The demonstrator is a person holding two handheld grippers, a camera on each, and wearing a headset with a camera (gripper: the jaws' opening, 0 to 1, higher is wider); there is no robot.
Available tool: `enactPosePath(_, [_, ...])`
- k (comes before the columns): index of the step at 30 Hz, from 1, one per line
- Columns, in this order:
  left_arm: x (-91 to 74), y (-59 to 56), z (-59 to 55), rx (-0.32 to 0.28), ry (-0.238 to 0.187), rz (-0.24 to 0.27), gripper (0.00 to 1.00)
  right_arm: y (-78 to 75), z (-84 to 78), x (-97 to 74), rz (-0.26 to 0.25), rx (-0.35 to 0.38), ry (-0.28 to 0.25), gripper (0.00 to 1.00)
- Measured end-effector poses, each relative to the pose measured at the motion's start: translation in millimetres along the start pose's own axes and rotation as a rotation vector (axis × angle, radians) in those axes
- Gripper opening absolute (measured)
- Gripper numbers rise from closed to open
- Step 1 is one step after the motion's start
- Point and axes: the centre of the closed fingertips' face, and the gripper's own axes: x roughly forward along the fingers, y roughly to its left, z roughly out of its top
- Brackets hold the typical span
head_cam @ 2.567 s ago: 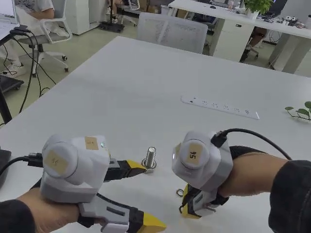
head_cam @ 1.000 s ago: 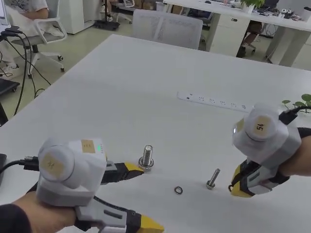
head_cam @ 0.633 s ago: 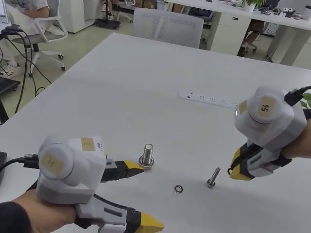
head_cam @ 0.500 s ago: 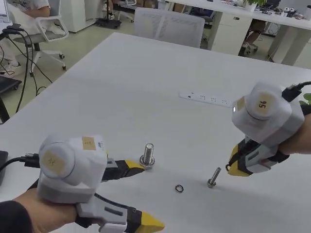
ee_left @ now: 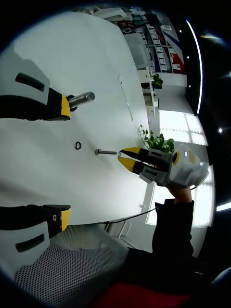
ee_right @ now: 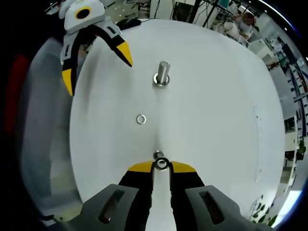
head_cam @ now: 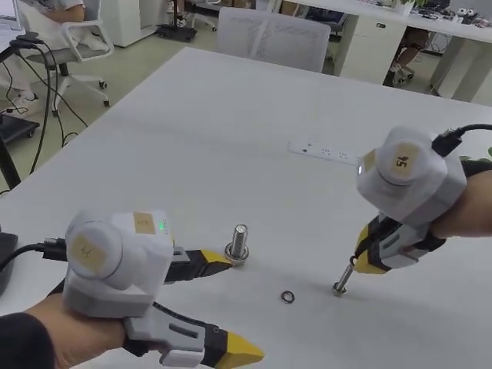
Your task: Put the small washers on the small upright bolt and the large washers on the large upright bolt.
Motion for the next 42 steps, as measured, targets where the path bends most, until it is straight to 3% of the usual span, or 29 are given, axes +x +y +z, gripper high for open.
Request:
enactPosePath(20, [2.2, 1.0, 0.7, -0.008, 0.001, 0.002, 0.70, -0.2, -4.3, 12.0, 0.032, 0.000, 0.018, 0.14])
enactPosePath(42, [1.6, 1.6, -0.7, -0.010, 0.006, 0.002, 0.71, -3.0, -13.6, 47.7, 0.071, 0.016, 0.042, 0.14])
